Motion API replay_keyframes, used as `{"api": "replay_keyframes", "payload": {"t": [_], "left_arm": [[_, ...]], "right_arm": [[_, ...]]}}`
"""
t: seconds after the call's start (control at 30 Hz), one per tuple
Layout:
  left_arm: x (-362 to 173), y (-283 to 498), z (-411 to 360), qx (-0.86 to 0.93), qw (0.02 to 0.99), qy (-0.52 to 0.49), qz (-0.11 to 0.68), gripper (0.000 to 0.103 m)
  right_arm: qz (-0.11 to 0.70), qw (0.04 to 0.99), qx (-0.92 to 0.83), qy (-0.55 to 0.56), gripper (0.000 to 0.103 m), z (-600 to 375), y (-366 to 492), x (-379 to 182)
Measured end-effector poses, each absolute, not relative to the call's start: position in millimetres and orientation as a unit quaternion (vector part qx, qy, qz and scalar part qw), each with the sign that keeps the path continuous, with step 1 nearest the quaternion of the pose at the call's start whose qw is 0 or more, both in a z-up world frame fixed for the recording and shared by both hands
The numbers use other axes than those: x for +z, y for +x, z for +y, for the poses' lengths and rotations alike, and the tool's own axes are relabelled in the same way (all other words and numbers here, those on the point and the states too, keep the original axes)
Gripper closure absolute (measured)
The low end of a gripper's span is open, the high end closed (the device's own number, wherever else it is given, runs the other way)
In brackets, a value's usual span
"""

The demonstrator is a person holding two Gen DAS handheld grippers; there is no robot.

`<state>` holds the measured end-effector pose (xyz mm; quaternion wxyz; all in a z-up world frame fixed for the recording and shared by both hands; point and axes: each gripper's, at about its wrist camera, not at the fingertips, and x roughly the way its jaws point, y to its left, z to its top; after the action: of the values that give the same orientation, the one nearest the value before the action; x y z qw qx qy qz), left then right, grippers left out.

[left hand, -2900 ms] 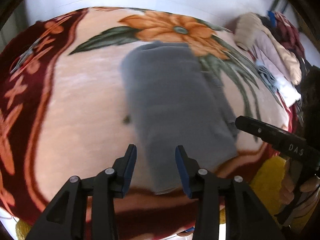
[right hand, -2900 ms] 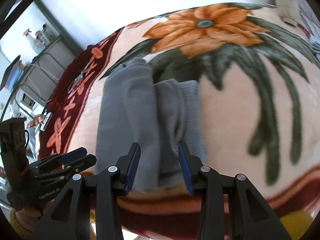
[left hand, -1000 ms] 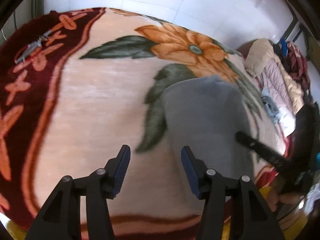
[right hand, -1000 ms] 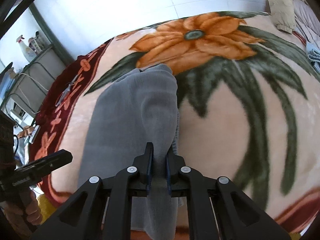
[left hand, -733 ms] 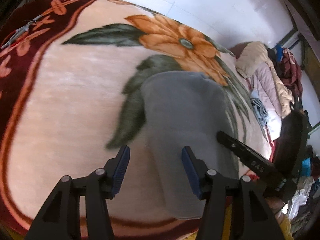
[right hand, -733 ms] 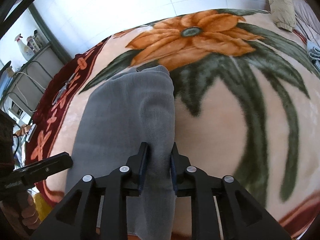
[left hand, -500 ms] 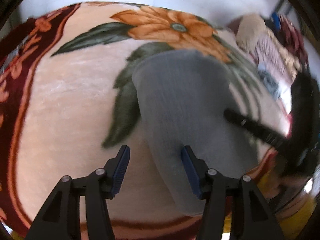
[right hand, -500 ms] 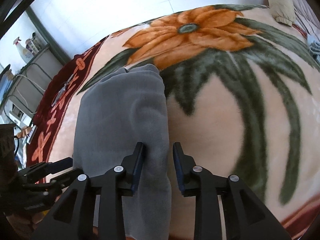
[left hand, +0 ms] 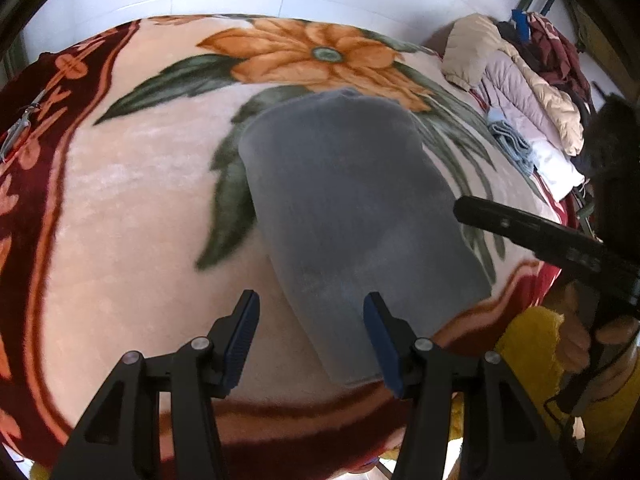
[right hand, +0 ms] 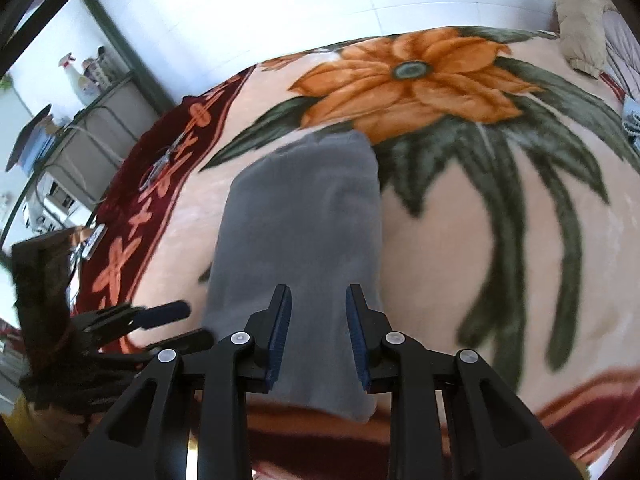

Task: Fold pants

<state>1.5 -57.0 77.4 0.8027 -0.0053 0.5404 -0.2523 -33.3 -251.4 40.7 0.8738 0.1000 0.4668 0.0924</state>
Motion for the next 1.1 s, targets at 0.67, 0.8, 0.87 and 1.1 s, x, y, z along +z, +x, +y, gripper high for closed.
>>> {"api": "replay_keyframes", "payload": {"t": [0.67, 0.8, 0.87, 1.1], "left_arm": [[70, 23, -48, -0.235, 0.808, -0.061, 0.536, 0.037], [61, 38, -56, -0.231, 0.801, -0.061, 0.548, 0.037], [55, 41, -61, -0.232, 0.797, -0.062, 0.555, 0.037], [42, 46, -63, -0.247, 0.779, -0.100, 0.567, 0.037]], "right_arm": [[0.483, 0.859, 0.030, 0.164, 0.050, -275, -24, 16], [0.511, 0.844, 0.025, 0.161, 0.050, -273, -11, -1], [0.509, 0.841, 0.036, 0.179, 0.050, -277, -8, -6], [0.511, 0.830, 0.071, 0.212, 0.048, -285, 1, -25]]}}
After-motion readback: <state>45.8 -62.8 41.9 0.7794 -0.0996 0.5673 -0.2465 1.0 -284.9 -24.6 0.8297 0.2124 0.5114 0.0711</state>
